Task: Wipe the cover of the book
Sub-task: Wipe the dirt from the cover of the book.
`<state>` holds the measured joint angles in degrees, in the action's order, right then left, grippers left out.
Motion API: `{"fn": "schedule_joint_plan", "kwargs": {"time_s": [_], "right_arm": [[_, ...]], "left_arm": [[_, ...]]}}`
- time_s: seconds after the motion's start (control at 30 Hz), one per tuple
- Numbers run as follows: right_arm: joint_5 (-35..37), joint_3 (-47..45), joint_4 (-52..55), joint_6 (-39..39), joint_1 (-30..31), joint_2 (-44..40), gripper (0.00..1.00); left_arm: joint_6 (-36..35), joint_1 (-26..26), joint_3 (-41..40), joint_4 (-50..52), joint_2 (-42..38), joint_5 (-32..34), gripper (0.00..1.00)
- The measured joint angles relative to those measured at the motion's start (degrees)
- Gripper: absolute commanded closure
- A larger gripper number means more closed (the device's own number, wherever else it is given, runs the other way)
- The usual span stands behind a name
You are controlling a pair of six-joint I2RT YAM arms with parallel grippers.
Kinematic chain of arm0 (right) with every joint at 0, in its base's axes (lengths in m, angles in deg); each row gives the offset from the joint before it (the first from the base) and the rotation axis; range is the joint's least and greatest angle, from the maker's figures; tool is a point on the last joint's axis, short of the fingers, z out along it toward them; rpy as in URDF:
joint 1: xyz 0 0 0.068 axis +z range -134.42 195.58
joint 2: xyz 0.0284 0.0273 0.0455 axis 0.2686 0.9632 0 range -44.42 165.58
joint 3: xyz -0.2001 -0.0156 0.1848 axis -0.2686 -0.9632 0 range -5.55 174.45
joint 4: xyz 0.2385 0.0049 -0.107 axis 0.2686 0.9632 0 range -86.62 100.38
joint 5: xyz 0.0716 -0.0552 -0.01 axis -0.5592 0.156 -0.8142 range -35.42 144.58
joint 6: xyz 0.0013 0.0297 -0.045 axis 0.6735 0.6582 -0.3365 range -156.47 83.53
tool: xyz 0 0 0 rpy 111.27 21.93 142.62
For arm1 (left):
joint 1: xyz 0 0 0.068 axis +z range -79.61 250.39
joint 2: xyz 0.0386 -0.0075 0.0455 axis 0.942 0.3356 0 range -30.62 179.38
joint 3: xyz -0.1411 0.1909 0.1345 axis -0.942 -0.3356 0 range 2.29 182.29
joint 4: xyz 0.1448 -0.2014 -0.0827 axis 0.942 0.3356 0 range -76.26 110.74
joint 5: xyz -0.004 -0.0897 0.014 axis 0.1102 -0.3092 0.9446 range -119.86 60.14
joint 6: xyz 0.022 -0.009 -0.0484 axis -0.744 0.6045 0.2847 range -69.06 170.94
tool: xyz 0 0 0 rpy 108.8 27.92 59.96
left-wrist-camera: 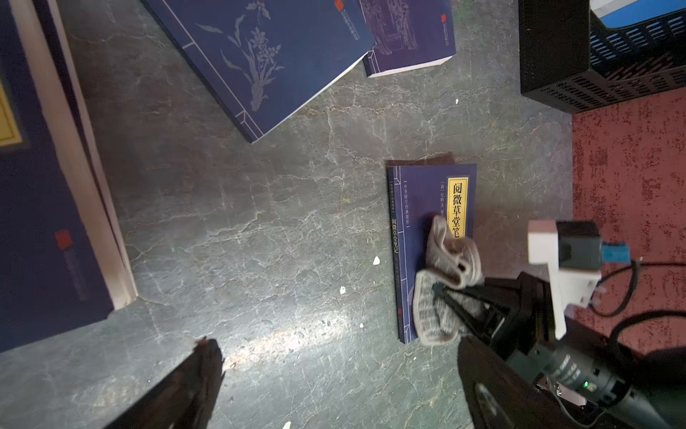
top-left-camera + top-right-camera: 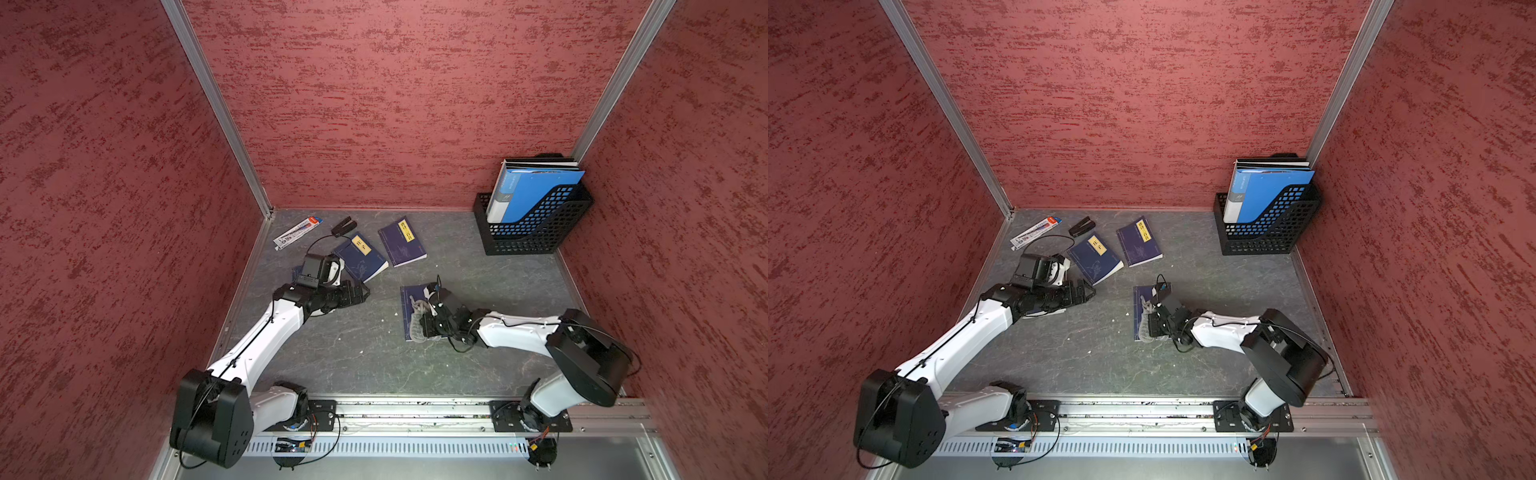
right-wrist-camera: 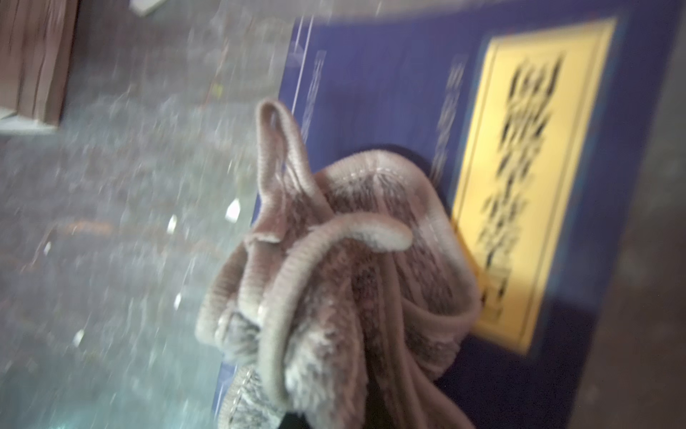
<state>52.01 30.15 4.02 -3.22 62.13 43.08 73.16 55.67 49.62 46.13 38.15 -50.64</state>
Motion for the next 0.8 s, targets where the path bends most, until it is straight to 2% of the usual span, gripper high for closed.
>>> {"fn": "schedule_joint_plan", "kwargs": {"time_s": [0.17, 0.43, 0.57, 0.7, 0.8], "right_arm": [[-0.24, -0.24, -1.11, 1.49, 0.00, 0.15, 0.92], [-0.48, 15.52, -3.54, -2.19, -5.92, 15.82, 0.93], [-0.79, 21.51, -3.80, -4.48, -7.69, 20.57, 0.93], [-0.85, 22.10, -3.67, -5.73, -7.28, 20.98, 0.93], [-0.70, 19.10, -4.11, -5.68, -5.88, 18.95, 0.93]], "left_arm": [[0.00, 0.00, 0.48, -0.24, 1.55, 0.04, 0.00], [0.02, 0.02, 0.46, -0.24, 1.62, 0.04, 0.00], [0.04, 0.04, 0.46, -0.24, 0.94, 0.07, 0.00], [0.04, 0.04, 0.46, -0.26, 0.63, 0.04, 0.00], [0.04, 0.04, 0.35, -0.26, 0.66, 0.07, 0.00]]}}
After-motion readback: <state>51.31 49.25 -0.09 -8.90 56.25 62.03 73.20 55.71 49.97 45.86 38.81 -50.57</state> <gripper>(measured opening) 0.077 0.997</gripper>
